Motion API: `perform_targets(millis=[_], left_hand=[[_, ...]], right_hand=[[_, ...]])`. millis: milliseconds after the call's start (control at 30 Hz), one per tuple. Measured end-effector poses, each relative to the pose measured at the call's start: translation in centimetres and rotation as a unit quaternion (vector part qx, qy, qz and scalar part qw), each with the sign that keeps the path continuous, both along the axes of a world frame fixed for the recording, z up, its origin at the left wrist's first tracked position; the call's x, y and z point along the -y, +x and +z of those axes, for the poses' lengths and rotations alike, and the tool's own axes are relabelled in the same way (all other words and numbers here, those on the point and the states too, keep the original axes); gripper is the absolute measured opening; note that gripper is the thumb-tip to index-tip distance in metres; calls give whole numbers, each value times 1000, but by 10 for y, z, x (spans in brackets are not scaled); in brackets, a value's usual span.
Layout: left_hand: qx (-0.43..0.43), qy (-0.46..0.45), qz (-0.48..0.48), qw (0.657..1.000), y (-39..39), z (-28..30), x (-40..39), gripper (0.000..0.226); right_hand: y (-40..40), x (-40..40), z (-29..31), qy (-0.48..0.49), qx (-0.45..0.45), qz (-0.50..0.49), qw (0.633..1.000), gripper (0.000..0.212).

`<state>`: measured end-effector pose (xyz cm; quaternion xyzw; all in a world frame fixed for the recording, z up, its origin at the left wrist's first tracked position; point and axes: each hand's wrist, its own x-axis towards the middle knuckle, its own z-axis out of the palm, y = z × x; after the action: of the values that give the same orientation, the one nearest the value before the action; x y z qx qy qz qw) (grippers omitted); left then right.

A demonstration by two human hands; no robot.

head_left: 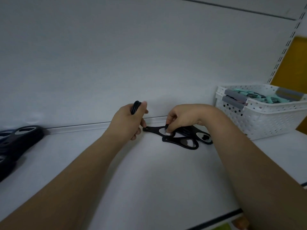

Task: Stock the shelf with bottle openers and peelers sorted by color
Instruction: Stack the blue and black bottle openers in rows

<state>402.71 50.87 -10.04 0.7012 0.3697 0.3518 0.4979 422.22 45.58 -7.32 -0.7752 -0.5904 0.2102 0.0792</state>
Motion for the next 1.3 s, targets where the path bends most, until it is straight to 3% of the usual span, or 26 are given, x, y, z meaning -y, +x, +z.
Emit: perform_targets(millis=[100, 200, 300, 400, 533, 600, 667, 733, 867, 933, 1000, 1067, 1167, 1233, 1300], left_hand=[[-29, 116, 20, 993, -6, 6, -1, 39], [-41, 125, 26, 991, -10, 7, -3, 42], [-9, 23, 13, 1000, -11, 10, -5, 48], [-9, -86, -28, 996, -12, 14, 1, 59], [109, -330, -74, 935, -7, 18, 11, 67], [180, -412, -90, 889, -6, 20, 13, 68], [246, -456, -93, 851, -5, 19, 10, 64], [265, -469, -72, 839, -5, 18, 6, 49], [180, -407, -51, 894, -9, 11, -1, 17], [128, -344, -35, 930, -9, 8, -3, 16], [91, -284, -30, 954, -8, 7, -5, 19], [71, -267, -54, 959, -8, 7, -7, 18], [60, -228, -124, 964, -9, 6, -7, 15], [7, -85, -109, 990, -7, 4, -5, 27], [-96, 156, -54, 982, -6, 4, -2, 33]], right_hand=[[-3, 0, 2, 12, 26, 10, 1000, 10], [-3, 2, 5, 45, 8, 17, 999, 13], [1, 4, 10, 129, -37, 9, 991, 19], [4, 6, 20, 256, -127, -23, 958, 21], [-8, 10, 34, 387, -278, -10, 879, 24], [-19, 16, 38, 362, -330, 33, 871, 31], [-27, 21, 41, 303, -316, 77, 896, 43], [-28, 21, 41, 291, -286, 84, 909, 49], [-15, 13, 32, 277, -175, 31, 944, 30], [-12, 11, 23, 159, -55, 41, 985, 28], [-19, 11, 16, 12, 47, 57, 997, 39], [-26, 10, 11, -42, 77, 50, 995, 48], [-26, 8, 10, -30, 71, 43, 996, 41], [-24, 6, 10, 2, 60, 43, 997, 32], [-21, 7, 12, 49, 3, 36, 998, 23]])
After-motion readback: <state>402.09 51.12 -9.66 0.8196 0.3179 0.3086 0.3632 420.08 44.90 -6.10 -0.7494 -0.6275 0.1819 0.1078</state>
